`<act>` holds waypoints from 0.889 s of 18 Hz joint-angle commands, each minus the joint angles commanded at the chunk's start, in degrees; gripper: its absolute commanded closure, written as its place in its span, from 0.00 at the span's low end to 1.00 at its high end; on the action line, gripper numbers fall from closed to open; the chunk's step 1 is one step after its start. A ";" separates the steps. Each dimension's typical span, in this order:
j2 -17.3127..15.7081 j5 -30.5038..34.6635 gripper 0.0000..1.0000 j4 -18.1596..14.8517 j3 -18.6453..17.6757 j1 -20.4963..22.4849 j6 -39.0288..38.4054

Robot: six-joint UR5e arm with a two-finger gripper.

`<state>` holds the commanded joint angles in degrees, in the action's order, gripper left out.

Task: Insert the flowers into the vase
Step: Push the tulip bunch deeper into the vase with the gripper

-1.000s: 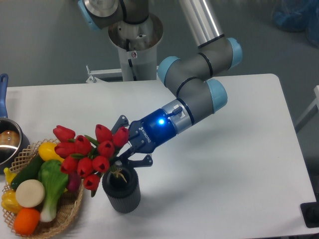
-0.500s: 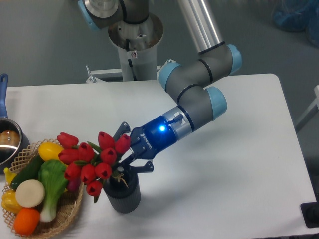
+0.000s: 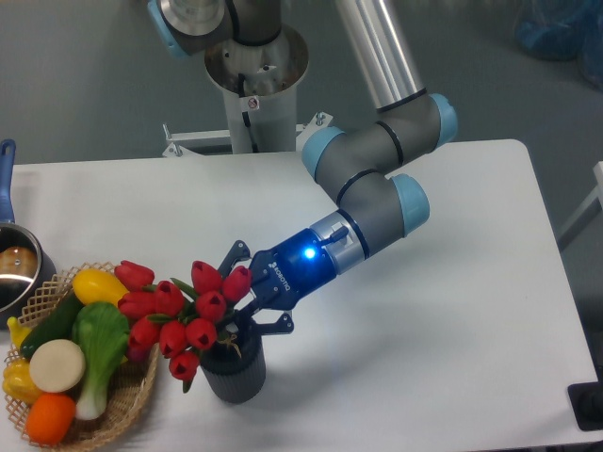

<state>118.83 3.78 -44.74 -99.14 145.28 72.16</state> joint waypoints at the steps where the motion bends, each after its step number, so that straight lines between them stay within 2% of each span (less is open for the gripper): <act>1: 0.00 0.00 0.65 0.00 0.00 0.00 0.00; 16: 1.05 -0.09 0.65 0.00 -2.37 0.00 5.18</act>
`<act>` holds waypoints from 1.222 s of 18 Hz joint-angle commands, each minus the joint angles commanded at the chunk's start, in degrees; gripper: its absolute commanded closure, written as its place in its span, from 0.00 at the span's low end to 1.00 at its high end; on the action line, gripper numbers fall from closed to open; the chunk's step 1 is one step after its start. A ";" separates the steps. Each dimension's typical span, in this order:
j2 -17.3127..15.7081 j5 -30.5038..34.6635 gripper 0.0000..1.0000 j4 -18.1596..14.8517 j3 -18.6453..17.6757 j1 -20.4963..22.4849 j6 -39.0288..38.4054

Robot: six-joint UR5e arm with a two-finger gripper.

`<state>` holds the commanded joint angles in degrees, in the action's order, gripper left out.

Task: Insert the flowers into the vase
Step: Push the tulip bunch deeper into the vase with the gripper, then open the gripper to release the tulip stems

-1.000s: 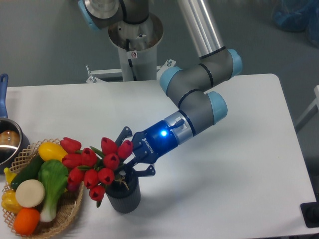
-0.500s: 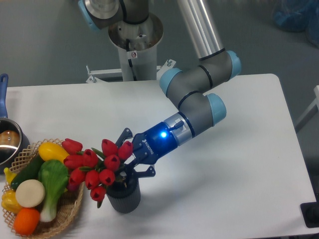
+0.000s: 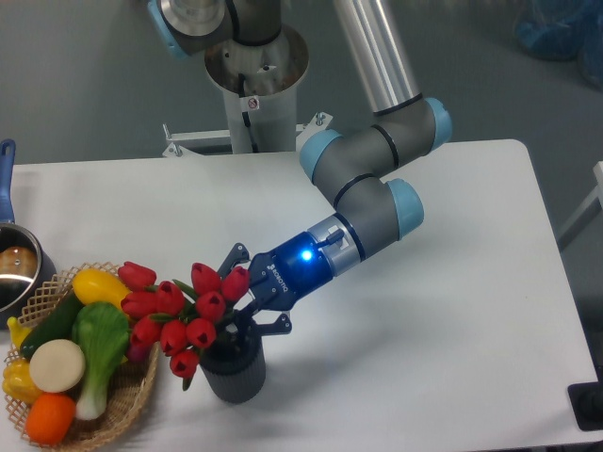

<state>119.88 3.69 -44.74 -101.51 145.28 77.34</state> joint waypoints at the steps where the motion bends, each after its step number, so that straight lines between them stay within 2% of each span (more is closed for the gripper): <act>1: 0.26 0.00 0.65 0.00 -0.09 0.00 0.61; 13: 1.06 0.09 0.62 0.00 -0.26 0.53 2.64; 22: 1.06 0.09 0.51 0.00 -0.26 0.88 2.73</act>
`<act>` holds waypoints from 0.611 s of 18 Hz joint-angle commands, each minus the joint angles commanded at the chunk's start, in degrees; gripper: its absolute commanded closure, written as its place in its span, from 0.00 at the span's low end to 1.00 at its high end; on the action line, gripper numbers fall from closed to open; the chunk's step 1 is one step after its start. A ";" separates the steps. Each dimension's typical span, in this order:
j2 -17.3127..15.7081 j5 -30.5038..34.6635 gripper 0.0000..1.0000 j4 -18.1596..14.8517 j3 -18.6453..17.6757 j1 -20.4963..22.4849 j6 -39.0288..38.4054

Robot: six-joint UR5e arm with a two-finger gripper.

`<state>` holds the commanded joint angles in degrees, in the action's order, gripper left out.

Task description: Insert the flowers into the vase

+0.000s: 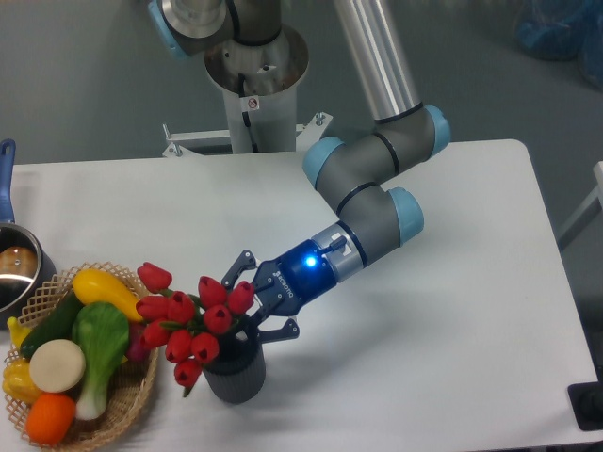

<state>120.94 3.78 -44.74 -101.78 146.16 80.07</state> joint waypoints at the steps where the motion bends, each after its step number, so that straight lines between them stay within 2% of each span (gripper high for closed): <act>1: 0.00 0.00 0.49 0.00 0.00 0.00 0.00; 3: 0.09 0.00 0.46 0.00 0.00 0.00 0.00; 4: 0.09 0.00 0.38 0.00 0.00 0.00 0.09; 5: 0.09 0.00 0.21 0.00 0.00 0.17 0.44; 6: 0.00 0.00 0.12 0.00 -0.09 0.35 1.66; 8: -0.09 0.00 0.01 0.00 -0.61 0.44 2.81; 11: -0.35 0.00 0.00 0.00 -0.88 0.79 2.81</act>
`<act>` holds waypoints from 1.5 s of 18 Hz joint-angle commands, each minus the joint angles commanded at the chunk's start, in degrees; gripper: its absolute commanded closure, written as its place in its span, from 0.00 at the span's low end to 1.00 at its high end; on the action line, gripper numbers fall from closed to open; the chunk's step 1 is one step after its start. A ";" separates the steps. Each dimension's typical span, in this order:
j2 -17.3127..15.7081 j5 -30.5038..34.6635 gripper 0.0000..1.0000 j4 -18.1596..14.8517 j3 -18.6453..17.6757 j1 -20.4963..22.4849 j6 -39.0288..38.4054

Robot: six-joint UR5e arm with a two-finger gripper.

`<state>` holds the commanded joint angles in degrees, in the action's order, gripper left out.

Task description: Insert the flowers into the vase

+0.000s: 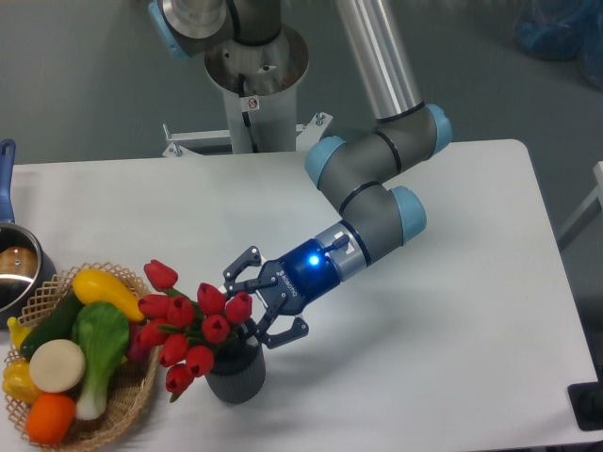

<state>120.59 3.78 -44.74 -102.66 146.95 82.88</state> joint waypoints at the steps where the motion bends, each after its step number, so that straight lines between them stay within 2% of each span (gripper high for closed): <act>1: -0.09 0.00 0.00 0.00 0.00 0.18 0.09; 4: -0.61 0.70 0.00 0.26 0.00 1.14 0.96; 8: -5.88 5.25 0.00 0.26 0.52 4.13 1.84; 13: -14.05 25.62 0.00 0.26 2.72 8.17 1.85; 16: -18.18 32.14 0.00 0.00 3.51 8.09 1.06; 21: -25.39 57.53 0.00 -0.61 2.37 8.26 1.14; 25: -28.82 70.81 0.00 -1.05 -1.40 7.91 1.49; 27: -29.27 72.25 0.00 -1.14 -1.84 7.12 1.58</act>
<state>91.32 76.02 -45.88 -104.50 154.08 84.46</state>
